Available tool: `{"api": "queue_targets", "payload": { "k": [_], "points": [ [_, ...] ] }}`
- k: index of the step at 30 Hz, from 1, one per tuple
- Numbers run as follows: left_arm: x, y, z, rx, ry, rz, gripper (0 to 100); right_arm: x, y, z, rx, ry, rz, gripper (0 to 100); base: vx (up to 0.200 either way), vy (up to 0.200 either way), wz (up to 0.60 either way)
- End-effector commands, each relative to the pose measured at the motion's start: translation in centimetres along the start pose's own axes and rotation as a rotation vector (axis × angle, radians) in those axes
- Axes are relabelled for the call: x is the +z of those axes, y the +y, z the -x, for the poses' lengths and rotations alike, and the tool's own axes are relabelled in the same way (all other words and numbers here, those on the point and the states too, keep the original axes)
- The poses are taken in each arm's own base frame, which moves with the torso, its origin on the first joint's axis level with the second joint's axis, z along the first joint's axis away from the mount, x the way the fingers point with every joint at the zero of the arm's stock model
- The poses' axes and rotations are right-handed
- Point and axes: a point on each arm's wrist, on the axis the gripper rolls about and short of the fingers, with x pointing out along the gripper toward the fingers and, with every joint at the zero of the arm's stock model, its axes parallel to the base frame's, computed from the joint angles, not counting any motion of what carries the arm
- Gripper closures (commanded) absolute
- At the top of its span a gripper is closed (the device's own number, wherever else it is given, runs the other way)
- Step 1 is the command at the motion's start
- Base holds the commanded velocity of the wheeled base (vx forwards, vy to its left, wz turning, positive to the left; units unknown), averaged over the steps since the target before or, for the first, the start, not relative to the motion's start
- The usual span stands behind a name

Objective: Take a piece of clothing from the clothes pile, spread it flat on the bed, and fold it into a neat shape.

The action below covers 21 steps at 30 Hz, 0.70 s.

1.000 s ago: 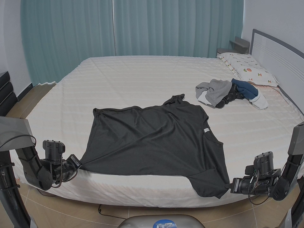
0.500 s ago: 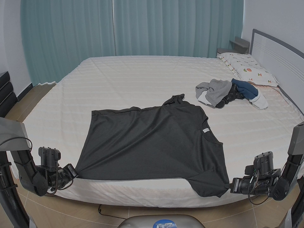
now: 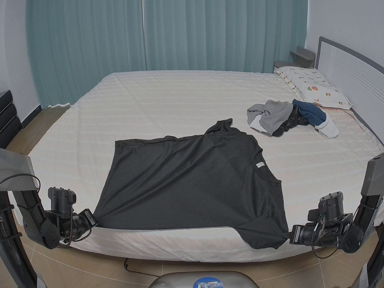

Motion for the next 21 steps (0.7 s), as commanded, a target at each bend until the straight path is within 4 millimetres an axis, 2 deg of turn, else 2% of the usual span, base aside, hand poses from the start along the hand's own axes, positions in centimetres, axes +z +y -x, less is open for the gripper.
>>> {"api": "queue_targets", "payload": {
  "k": [1,13,21],
  "points": [
    [0.0,-0.1,0.3,-0.011,-0.003,0.001,0,0.1,0.0,-0.3,0.0,-0.002,-0.002,0,0.0,0.0,0.0],
    [1.8,-1.2,2.6,-0.107,-0.089,0.027,0,1.1,0.5,0.1,0.028,-0.06,-0.041,0,0.0,0.0,0.0],
    [2.1,-1.2,2.9,-0.123,-0.097,0.042,0,1.4,0.6,0.1,0.033,-0.069,-0.05,0,0.0,0.0,0.0]
  ]
}}
